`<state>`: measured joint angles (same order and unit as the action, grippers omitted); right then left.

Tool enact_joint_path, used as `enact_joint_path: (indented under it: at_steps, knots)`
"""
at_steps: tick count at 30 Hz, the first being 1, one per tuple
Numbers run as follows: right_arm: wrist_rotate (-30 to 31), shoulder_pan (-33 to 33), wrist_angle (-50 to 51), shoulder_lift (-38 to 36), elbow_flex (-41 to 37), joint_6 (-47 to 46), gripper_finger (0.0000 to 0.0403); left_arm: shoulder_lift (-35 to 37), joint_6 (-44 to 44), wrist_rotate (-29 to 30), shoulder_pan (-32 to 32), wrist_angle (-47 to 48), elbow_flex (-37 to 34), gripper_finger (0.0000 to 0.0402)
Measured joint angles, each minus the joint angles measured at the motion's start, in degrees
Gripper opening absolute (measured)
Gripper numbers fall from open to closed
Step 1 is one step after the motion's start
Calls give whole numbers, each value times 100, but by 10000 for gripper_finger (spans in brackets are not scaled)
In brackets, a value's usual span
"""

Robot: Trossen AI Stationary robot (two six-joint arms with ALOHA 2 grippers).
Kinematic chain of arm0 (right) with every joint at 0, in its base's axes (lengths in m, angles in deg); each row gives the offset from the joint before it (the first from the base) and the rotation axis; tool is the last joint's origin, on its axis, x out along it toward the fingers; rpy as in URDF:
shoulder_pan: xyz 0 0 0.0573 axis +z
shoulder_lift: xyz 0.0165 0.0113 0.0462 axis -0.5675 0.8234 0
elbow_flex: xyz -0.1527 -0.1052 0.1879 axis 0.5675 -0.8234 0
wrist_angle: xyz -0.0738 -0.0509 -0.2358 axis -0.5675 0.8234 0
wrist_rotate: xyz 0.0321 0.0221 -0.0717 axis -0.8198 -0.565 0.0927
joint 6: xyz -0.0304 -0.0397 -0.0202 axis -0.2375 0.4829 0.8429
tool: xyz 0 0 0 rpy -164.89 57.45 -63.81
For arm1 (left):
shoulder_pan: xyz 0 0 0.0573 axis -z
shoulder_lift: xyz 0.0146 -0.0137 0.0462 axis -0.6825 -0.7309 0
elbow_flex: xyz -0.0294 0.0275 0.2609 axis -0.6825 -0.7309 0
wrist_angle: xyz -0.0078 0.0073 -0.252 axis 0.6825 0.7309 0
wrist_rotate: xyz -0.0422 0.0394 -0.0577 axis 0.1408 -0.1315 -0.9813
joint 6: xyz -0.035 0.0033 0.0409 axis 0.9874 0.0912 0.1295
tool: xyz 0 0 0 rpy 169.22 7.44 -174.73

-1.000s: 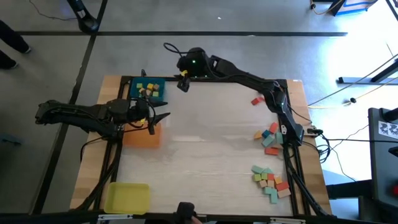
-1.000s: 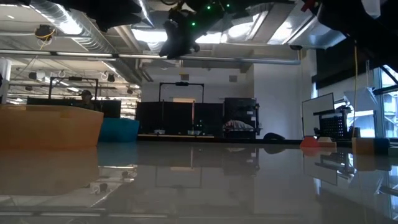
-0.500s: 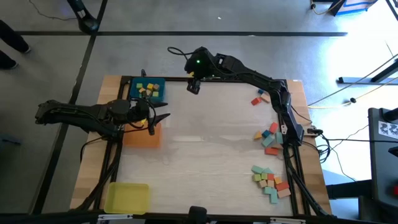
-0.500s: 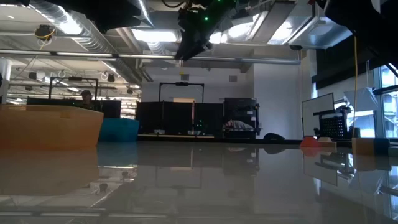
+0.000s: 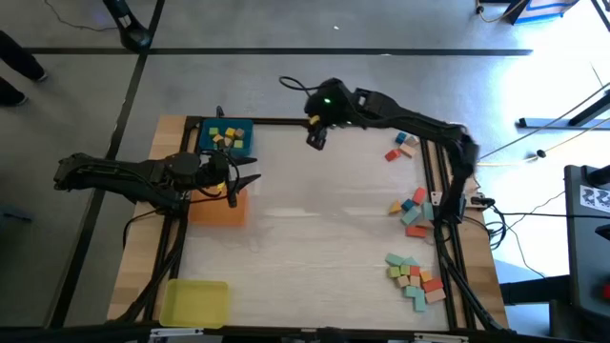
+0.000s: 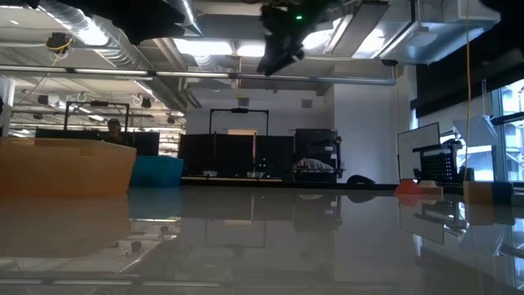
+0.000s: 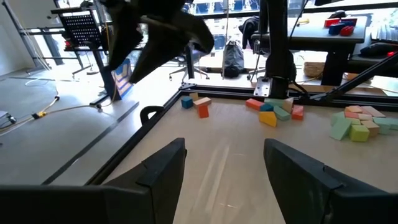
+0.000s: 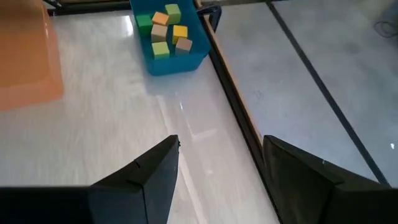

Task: Sort blocks by size
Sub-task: Put the blue cube block into the blue bin

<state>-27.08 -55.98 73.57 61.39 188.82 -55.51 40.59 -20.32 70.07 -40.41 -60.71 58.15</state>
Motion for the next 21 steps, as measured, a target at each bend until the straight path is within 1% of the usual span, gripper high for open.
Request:
enact_joint_path:
  at_steps: [7,12,16,21]
  knots:
    - [212,0,-1180,-1666,-2407,-300,230,0,-4,1,-3,-7,0,205]
    - [220,5,-1611,-2864,-3845,-651,230,0,-12,1,-7,-7,1,205]
    - [116,7,-1697,-3694,-4707,-1034,230,0,-23,0,-7,2,1,205]
    - [-351,7,-1632,-4501,-5367,-1239,230,0,-23,0,-7,44,-1,205]
